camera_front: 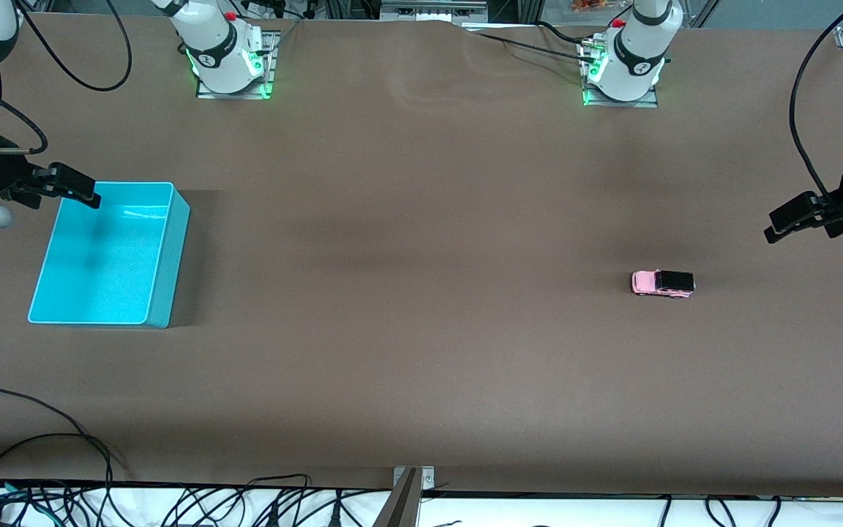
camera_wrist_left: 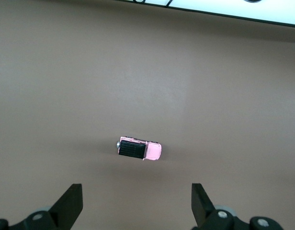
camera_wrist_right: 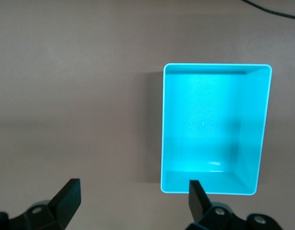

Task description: Wind and store pink jeep toy

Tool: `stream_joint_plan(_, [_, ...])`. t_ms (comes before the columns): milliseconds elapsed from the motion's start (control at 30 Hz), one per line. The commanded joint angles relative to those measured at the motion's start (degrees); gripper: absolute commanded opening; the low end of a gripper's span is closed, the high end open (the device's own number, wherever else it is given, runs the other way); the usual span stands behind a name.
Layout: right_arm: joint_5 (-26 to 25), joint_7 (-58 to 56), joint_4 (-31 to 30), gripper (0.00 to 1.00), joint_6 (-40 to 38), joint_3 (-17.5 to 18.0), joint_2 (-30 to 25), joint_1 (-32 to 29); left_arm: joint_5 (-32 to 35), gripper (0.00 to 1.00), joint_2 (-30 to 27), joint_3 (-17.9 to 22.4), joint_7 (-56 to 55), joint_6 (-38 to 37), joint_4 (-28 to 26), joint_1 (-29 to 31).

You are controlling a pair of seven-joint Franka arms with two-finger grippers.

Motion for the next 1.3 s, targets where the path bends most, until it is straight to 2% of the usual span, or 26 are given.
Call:
stream_joint_plan(0, [-0.6,-0.6,0.8,1.00,-1.7,0.1,0.2,0.0,-1.7,1.00,-0.4,0.5,0.5,-0.3,0.4,0.1])
stream_joint_plan(100, [-0.7,-0.6,0.8,1.00,-4.0,0.1,-0.2,0.0,-1.8,1.00,-0.4,0.5,0.5,-0.3,0.4,0.1])
stream_joint_plan(1267, [-0.9,-0.6,1.5,1.00,-2.0,0.1,0.5,0.0,-1.3,1.00,-0.4,0.2,1.3,-0.4,0.1,0.0])
